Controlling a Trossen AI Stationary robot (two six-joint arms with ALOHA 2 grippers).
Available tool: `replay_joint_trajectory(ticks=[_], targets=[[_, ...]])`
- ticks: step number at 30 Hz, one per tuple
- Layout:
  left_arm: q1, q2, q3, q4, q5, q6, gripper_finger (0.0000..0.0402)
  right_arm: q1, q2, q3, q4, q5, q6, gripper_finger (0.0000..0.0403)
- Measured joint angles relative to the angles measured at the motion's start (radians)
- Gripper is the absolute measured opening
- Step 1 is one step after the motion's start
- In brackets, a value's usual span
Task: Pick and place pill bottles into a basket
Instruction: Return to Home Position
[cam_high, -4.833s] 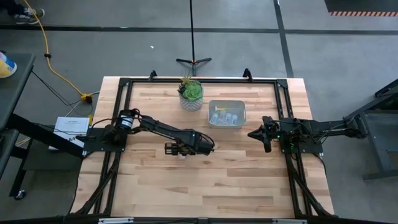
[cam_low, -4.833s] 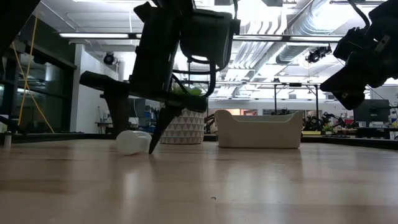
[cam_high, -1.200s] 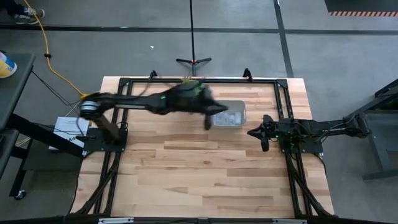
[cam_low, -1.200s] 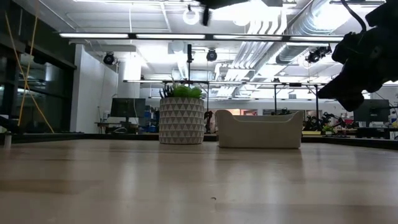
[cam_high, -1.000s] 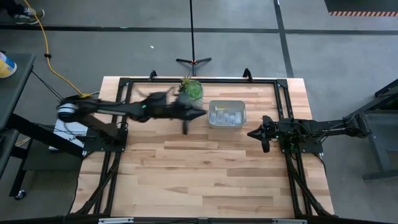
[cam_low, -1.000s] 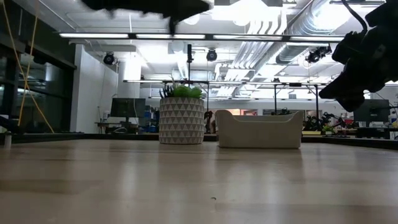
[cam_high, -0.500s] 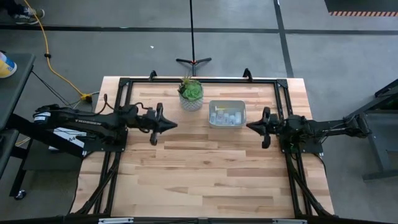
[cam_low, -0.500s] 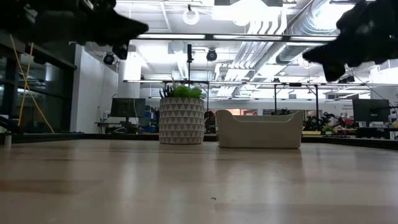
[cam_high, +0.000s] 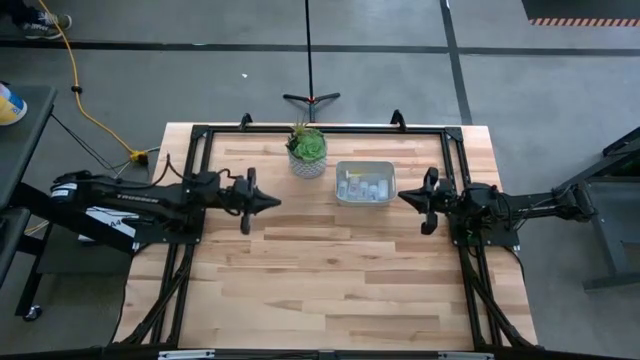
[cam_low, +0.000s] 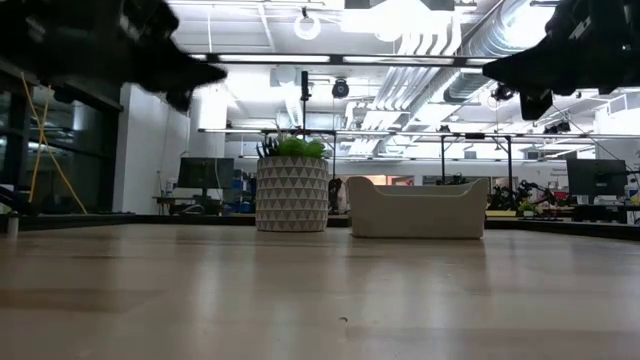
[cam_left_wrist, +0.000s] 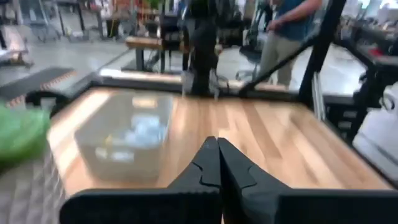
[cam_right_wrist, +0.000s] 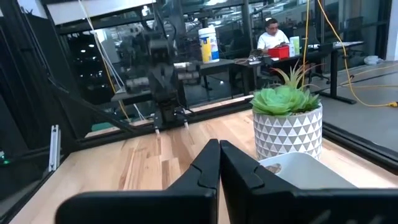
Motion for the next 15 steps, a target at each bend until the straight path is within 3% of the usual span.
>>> replay_joint_trajectory(ticks=[5,10,15], targets=[[0.001,-0.124,-0.119,0.012,-0.062,-0.023,0.0049,0.000,0.000,0.000,0.017,-0.004,0.000,0.0002],[0.001,-0.300,-0.228,0.011,-0.050,-0.050,0.0020,0.000,0.000,0.001,0.027,-0.003,0.000,0.0001],[0.001,-0.478,-0.252,-0.084,-0.045,-0.066,0.0034,0.001,0.000,0.001,0.029,-0.013,-0.001,0.0001]])
